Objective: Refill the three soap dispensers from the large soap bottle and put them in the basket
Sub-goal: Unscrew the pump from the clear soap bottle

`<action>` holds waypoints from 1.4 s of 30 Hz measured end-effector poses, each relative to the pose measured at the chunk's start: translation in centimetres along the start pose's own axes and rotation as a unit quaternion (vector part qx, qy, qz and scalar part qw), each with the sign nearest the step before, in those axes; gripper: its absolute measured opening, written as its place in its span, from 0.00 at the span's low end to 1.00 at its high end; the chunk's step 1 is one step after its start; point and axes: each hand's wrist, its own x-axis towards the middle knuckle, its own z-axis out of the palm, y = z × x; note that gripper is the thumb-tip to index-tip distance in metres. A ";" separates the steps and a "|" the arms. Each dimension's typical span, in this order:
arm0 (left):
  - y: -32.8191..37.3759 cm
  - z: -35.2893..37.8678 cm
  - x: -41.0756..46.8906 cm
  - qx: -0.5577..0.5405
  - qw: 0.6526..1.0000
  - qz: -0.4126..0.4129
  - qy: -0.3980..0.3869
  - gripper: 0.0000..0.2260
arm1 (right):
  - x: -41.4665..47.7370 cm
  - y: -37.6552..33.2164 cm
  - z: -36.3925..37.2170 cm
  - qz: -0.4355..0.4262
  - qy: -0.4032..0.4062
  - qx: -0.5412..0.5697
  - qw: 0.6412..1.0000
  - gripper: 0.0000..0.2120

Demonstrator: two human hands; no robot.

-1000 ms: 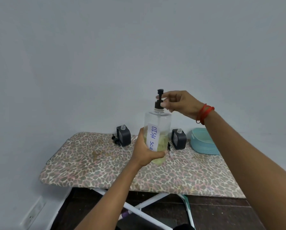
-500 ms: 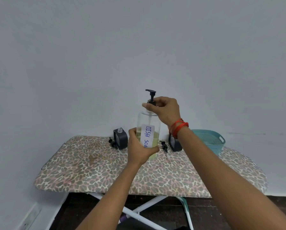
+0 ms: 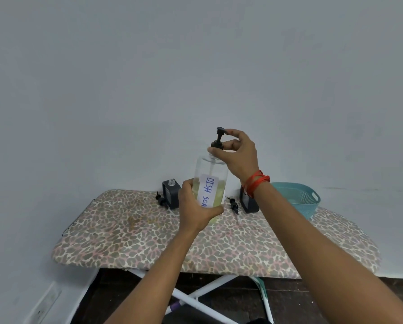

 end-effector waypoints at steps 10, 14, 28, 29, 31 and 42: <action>-0.9 -0.3 -0.4 0.015 1.000 0.001 0.019 0.40 | -0.3 0.9 0.2 0.008 -0.018 -0.010 1.000 0.34; -1.1 -0.3 -0.5 0.015 0.999 -0.010 0.026 0.40 | -0.2 1.1 0.2 0.028 -0.069 0.042 0.996 0.28; -3.6 -0.6 -1.0 0.065 0.996 -0.055 0.005 0.41 | 0.0 1.6 0.9 0.026 -0.019 -0.047 0.998 0.11; -4.0 -0.7 -1.2 0.067 0.996 -0.062 -0.003 0.41 | 0.1 1.5 0.9 0.029 -0.012 -0.042 0.999 0.12; -4.7 -0.7 -1.5 0.068 0.994 -0.079 -0.015 0.42 | 0.5 1.4 0.8 0.041 0.000 -0.036 0.999 0.15; -7.6 -1.2 -2.7 0.071 0.990 -0.119 -0.023 0.42 | 0.8 0.1 1.4 0.057 0.021 0.047 0.997 0.11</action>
